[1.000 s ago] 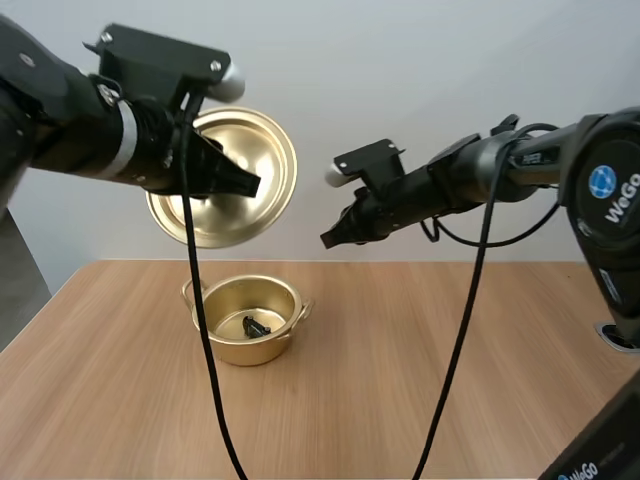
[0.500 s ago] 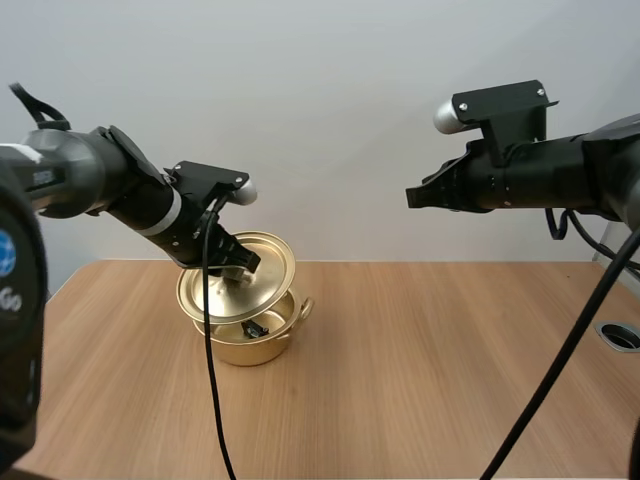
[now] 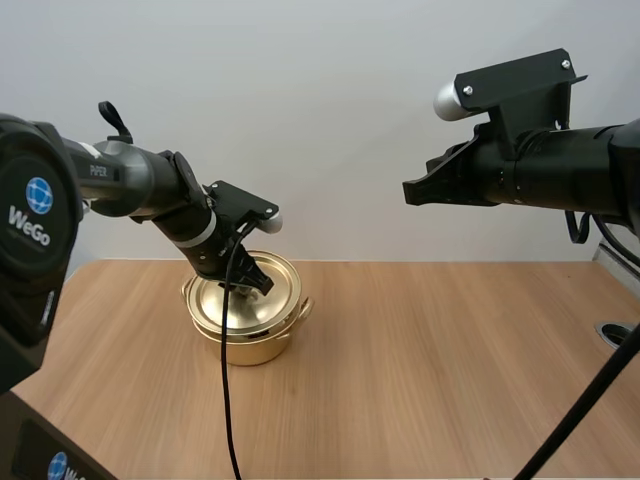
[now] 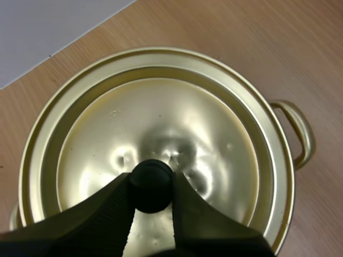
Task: Open the pot, put the car inside, and close it
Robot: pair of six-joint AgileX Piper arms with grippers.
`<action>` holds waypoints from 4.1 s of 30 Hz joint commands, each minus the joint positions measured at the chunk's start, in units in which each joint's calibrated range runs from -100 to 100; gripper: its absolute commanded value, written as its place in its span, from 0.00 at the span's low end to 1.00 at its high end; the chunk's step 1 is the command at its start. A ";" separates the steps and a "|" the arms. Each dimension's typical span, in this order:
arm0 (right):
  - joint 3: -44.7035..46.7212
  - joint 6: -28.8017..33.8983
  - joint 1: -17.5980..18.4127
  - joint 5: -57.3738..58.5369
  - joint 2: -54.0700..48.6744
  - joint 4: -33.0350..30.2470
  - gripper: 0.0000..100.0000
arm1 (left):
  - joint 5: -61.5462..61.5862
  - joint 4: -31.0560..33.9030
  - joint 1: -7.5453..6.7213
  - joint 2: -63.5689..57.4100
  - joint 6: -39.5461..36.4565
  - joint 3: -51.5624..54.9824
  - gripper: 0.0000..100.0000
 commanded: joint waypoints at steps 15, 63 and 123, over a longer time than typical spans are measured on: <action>0.06 0.47 0.00 2.42 -0.04 0.06 0.00 | 1.54 1.24 -0.02 6.62 -0.80 -1.26 0.00; 14.00 -13.05 0.00 8.81 2.29 10.69 0.00 | -14.39 6.27 1.50 -83.84 -25.87 29.13 1.00; 19.19 18.38 6.52 -37.01 -15.28 -13.25 0.00 | -28.02 26.76 1.68 -89.89 -43.78 58.95 0.00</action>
